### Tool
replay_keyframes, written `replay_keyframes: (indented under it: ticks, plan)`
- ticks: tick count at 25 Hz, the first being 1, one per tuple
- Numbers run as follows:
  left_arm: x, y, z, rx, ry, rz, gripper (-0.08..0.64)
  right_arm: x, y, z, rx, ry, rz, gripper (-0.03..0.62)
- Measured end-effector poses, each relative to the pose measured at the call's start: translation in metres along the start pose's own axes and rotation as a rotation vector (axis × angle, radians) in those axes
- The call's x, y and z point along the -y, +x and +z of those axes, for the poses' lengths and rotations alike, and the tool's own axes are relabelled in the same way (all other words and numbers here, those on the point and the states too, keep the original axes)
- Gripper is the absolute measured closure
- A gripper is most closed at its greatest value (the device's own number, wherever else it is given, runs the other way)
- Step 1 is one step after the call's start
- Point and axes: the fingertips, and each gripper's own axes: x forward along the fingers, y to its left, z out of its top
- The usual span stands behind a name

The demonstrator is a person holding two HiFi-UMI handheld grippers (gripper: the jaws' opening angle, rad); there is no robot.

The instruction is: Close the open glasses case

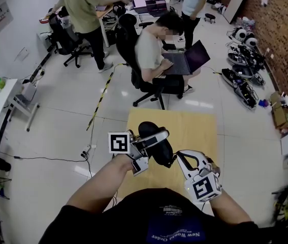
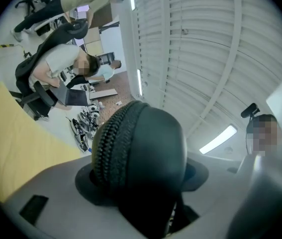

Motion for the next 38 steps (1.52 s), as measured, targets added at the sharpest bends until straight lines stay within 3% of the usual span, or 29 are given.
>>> replay_keyframes:
  ticks: [4, 8, 9, 13, 16, 19, 22, 24, 28, 31, 34, 38]
  plan:
    - [0.006, 0.005, -0.006, -0.052, -0.035, -0.031, 0.262, 0.005, 0.0, 0.007, 0.039, 0.042, 0.001, 0.604]
    - [0.014, 0.023, -0.062, -0.298, 0.024, -0.073, 0.262, 0.016, 0.002, 0.02, 0.074, 0.042, -0.006, 0.606]
    - [0.017, 0.028, -0.07, -0.32, 0.031, -0.088, 0.262, 0.021, 0.001, 0.022, 0.092, 0.073, -0.01, 0.606]
    - [0.028, 0.029, -0.064, -0.225, 0.011, -0.152, 0.262, 0.042, -0.007, 0.019, 0.18, 0.31, -0.032, 0.607]
    - [0.032, 0.025, -0.062, -0.212, 0.021, -0.162, 0.262, 0.06, -0.016, 0.011, 0.237, 0.496, -0.064, 0.607]
    - [0.033, 0.027, -0.069, -0.22, 0.035, -0.16, 0.262, 0.063, -0.02, 0.01, 0.253, 0.518, -0.086, 0.607]
    - [0.035, 0.027, -0.076, -0.252, 0.089, -0.161, 0.272, 0.059, -0.023, 0.014, 0.25, 0.474, -0.081, 0.607]
    - [0.035, 0.024, -0.085, -0.335, 0.157, -0.154, 0.279, 0.055, -0.026, 0.015, 0.222, 0.393, -0.073, 0.607]
    - [0.025, 0.011, -0.128, -0.684, 0.362, -0.067, 0.284, 0.045, -0.026, 0.018, 0.127, 0.158, -0.029, 0.604]
    - [0.018, 0.001, -0.148, -0.866, 0.434, -0.018, 0.284, 0.029, -0.024, 0.023, 0.055, -0.049, 0.065, 0.603]
    - [-0.001, -0.013, -0.162, -1.062, 0.554, 0.075, 0.284, 0.016, -0.019, 0.023, 0.002, -0.239, 0.141, 0.603]
    - [-0.022, -0.033, -0.154, -1.259, 0.735, 0.219, 0.284, 0.006, -0.015, 0.016, -0.078, -0.335, 0.21, 0.603]
